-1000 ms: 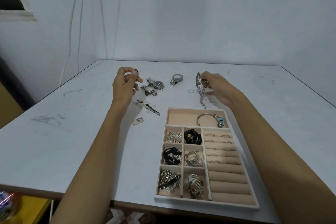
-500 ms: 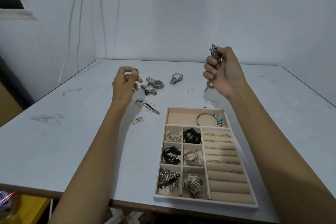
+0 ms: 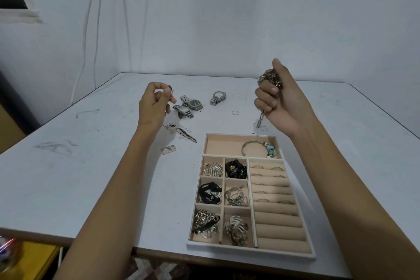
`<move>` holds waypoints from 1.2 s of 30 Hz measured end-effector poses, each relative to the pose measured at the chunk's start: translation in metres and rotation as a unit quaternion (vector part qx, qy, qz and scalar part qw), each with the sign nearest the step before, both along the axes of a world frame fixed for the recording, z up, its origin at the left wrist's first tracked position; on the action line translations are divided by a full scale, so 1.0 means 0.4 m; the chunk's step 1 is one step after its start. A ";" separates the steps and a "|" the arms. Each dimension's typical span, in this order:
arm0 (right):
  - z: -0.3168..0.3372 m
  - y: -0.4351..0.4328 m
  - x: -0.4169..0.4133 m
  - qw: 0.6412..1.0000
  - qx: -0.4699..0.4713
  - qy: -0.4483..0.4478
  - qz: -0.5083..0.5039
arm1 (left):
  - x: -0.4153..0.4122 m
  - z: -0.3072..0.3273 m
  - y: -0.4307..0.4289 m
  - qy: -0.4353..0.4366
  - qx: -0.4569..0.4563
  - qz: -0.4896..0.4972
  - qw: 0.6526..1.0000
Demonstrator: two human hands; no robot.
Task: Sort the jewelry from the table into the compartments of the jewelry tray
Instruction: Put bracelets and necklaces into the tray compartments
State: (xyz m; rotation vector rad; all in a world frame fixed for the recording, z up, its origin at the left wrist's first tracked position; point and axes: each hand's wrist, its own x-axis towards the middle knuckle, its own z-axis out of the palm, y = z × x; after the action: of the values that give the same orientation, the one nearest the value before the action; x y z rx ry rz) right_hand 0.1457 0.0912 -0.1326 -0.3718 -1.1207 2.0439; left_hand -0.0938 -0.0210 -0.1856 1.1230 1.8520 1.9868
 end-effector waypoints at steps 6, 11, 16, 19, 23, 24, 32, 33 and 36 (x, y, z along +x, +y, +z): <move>-0.002 -0.001 0.015 0.998 -0.023 0.042 0.032 | 0.021 0.021 -0.010 -0.002 0.019 -0.010 1.000; -0.005 -0.002 0.022 0.999 -0.010 0.030 0.028 | 0.048 0.047 -0.016 -0.009 0.045 -0.031 0.998; -0.003 -0.013 0.012 0.999 -0.016 0.013 0.026 | 0.066 0.061 -0.021 -0.024 0.054 -0.040 0.997; -0.001 -0.020 0.010 0.999 -0.034 0.004 0.027 | 0.076 0.075 -0.028 -0.034 0.066 -0.039 0.996; -0.001 -0.021 0.014 0.999 -0.032 -0.020 0.012 | 0.091 0.118 -0.034 -0.040 0.084 -0.048 0.994; -0.002 -0.020 0.014 0.999 -0.028 -0.025 0.011 | 0.096 0.131 -0.036 -0.040 0.087 -0.053 0.994; -0.008 -0.019 0.012 0.998 -0.007 -0.064 -0.004 | 0.158 0.236 -0.070 -0.027 0.109 -0.115 0.987; -0.009 -0.020 0.011 0.998 -0.005 -0.070 -0.006 | 0.168 0.249 -0.076 -0.026 0.111 -0.127 0.985; -0.011 -0.022 0.009 0.996 0.007 -0.092 -0.011 | 0.198 0.277 -0.094 -0.017 0.110 -0.160 0.981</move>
State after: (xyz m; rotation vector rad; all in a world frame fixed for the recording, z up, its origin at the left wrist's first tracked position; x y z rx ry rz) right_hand 0.1494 0.0823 -0.1371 -0.5712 -1.2340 2.0137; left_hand -0.0146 -0.0587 -0.0746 1.3381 1.3556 2.0363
